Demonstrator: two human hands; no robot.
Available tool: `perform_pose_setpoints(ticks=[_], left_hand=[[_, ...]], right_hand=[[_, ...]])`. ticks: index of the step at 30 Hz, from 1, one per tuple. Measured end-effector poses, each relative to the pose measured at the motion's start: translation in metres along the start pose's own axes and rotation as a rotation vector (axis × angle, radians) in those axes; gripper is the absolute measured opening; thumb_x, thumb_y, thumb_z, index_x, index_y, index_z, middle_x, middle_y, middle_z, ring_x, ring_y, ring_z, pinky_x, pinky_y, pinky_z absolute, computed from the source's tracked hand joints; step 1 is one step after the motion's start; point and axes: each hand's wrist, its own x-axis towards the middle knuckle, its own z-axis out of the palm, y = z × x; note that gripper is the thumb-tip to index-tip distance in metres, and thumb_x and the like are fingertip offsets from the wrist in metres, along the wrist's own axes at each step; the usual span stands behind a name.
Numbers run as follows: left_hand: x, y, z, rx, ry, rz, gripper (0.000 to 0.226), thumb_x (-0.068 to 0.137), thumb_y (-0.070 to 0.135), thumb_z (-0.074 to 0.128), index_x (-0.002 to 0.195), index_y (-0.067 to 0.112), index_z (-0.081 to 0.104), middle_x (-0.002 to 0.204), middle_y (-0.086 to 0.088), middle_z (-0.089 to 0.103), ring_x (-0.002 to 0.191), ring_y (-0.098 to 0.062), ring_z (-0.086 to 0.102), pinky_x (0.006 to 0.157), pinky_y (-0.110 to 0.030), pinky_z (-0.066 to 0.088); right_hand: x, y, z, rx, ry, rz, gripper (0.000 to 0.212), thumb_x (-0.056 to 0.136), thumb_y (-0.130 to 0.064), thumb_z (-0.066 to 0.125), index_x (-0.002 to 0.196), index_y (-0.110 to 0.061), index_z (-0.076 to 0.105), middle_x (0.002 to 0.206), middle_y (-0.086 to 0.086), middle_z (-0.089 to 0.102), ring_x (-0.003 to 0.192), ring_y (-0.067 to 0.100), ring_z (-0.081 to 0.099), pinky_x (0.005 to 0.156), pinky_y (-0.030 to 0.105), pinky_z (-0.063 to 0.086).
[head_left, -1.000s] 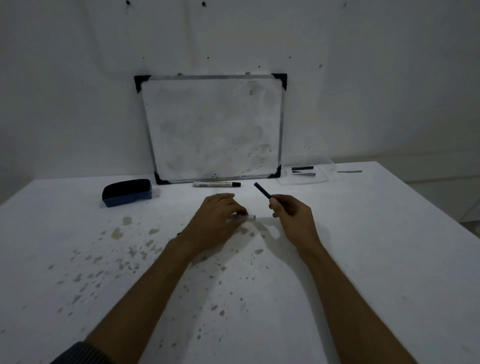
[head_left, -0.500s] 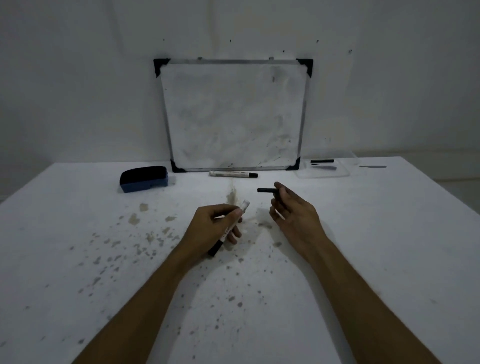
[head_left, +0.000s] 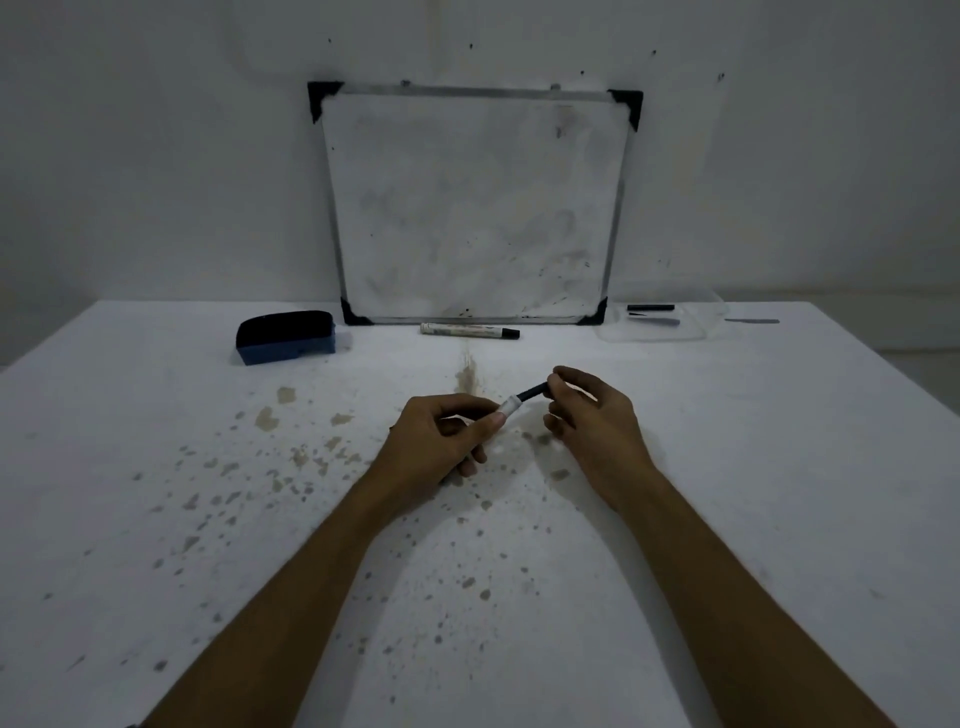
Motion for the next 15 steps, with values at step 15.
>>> perform_pose_setpoints(ticks=[15], left_hand=[[-0.001, 0.018, -0.024, -0.011, 0.053, 0.075, 0.02, 0.095, 0.04, 0.07, 0.102, 0.023, 0.079, 0.08, 0.002, 0.079, 0.055, -0.016, 0.069, 0.047, -0.029, 0.057]], right_hand=[[-0.026, 0.009, 0.023, -0.628, -0.224, -0.574, 0.033, 0.106, -0.03, 0.052, 0.137, -0.027, 0.063, 0.119, -0.008, 0.066, 0.105, 0.007, 0.064, 0.081, 0.018, 0.056]])
